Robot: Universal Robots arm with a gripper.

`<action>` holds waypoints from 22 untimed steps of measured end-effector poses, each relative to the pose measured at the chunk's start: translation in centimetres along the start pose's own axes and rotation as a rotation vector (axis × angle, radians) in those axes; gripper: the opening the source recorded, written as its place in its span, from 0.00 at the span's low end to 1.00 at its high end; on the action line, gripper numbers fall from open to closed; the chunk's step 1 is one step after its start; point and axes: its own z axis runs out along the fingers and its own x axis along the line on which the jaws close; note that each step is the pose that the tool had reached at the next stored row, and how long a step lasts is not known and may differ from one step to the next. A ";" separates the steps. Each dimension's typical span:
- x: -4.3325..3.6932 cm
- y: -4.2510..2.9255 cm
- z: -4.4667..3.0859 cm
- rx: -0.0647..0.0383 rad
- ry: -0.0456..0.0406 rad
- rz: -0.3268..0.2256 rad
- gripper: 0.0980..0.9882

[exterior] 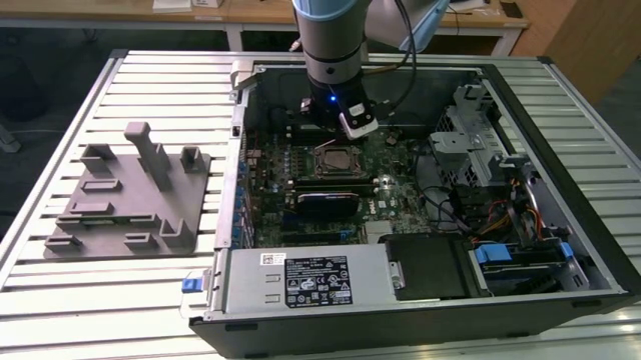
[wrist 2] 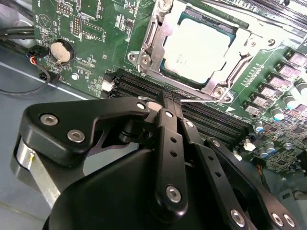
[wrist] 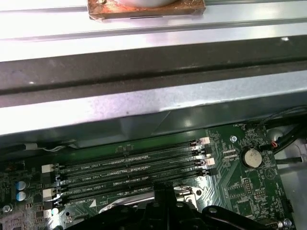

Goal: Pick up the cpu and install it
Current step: 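Install the first cpu locking lever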

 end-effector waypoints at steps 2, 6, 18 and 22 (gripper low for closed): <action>0.00 0.00 0.05 0.000 -0.0004 0.001 0.01; 0.03 -0.05 0.23 0.003 -0.0058 0.017 0.01; 0.25 0.68 0.82 0.023 -0.0229 0.070 0.01; 0.30 0.86 0.95 0.031 -0.0280 0.084 0.01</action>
